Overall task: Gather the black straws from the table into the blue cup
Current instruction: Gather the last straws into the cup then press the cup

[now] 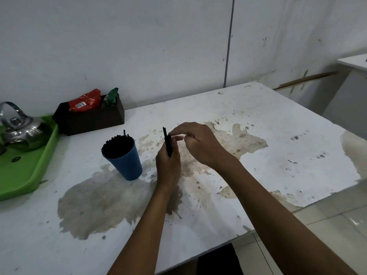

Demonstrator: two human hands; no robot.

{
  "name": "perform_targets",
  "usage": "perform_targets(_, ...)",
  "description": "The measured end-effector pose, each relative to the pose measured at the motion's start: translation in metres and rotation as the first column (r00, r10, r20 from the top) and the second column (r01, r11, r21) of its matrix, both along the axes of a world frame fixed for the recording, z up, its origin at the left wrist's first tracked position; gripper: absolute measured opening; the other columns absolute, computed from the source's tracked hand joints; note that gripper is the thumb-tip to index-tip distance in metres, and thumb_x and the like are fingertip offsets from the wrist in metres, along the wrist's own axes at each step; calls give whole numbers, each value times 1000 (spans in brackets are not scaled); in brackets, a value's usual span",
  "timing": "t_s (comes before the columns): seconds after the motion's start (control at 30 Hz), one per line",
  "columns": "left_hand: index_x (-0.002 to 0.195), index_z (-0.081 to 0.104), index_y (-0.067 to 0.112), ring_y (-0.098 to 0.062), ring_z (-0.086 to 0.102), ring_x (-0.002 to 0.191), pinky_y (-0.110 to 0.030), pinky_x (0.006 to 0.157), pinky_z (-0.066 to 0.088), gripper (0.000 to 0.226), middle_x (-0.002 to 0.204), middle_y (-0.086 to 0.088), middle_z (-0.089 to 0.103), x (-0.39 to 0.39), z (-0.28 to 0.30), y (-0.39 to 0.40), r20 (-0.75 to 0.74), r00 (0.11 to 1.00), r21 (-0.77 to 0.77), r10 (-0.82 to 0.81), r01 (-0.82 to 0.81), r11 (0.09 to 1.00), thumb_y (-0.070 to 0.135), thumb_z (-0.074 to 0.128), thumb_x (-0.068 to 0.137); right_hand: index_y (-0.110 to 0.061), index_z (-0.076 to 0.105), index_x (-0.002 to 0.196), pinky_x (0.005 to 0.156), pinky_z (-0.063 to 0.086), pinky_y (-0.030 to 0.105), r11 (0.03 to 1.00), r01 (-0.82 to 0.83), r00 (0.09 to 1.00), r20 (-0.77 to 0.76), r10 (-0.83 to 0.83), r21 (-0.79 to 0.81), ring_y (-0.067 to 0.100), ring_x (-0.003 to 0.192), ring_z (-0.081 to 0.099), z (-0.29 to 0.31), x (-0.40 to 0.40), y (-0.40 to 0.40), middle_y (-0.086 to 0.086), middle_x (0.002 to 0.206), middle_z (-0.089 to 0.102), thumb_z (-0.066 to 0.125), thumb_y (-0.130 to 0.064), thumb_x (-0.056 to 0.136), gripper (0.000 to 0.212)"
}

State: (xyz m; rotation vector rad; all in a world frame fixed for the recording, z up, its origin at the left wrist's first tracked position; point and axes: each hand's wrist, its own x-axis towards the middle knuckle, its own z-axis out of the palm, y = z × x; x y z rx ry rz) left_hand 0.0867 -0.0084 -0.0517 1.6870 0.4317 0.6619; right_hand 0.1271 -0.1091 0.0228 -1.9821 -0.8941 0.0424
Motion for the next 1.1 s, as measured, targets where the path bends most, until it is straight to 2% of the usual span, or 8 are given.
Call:
perform_targets(0.2,85,58,34,0,57,57,-10,58,47,25,64,9,59,2,-1,0,26,1000,28,16,-17,999,37,41,103,-26,54,138,113,36,38,998,-15,1000,-18,14,-64,7,142,30,1,-3,7,-2,149,46,29,-15,76,67)
perform_targets(0.3,83,55,41,-1,60,62,-9,60,47,24,68,16,60,1,1,-2,17,1000,37,19,-19,999,37,42,103,-24,53,139,118,27,40,989,-8,999,47,15,-149,15,146,28,1,-5,3,0,150,46,32,-3,90,58)
perform_targets(0.43,76,51,40,1,61,61,-13,66,48,28,67,22,58,0,3,-3,-21,999,57,37,-35,998,37,43,103,-22,60,132,119,19,52,965,7,976,212,51,-263,15,144,32,-2,-4,0,-6,140,57,29,-6,87,57)
perform_targets(0.53,75,52,40,3,62,61,-15,66,48,27,65,23,59,0,1,-3,-39,998,73,58,-55,996,38,46,102,-23,61,131,120,17,49,965,21,980,197,32,-261,14,143,33,-5,-3,0,-4,141,57,29,-7,90,55)
perform_targets(0.7,77,55,37,-14,67,69,-30,73,58,27,71,12,66,4,-3,0,-58,996,127,70,-62,990,46,45,100,-21,65,127,121,17,44,980,26,987,159,6,-199,18,140,39,3,-10,1,8,141,56,36,4,91,53)
perform_targets(0.83,70,51,33,-10,63,58,-24,66,51,38,61,9,61,0,8,-1,-139,990,229,14,19,973,43,36,104,-17,66,127,121,20,43,980,40,980,201,0,-196,20,140,40,3,-10,-5,9,139,57,34,6,89,54)
perform_targets(0.97,70,48,41,-4,61,61,-26,67,52,37,62,16,59,-3,16,-5,-166,985,173,-45,74,982,42,33,105,-21,66,127,114,34,41,987,83,976,213,-52,-138,24,137,44,-10,-6,-8,13,139,56,30,-1,81,61)
perform_targets(1.1,73,48,41,-2,59,58,-22,68,50,35,59,18,56,-3,16,-8,-194,978,125,-71,97,987,44,31,104,-21,62,131,113,35,33,986,87,969,242,-50,-145,20,138,43,-20,-9,-10,6,140,57,35,7,86,59)
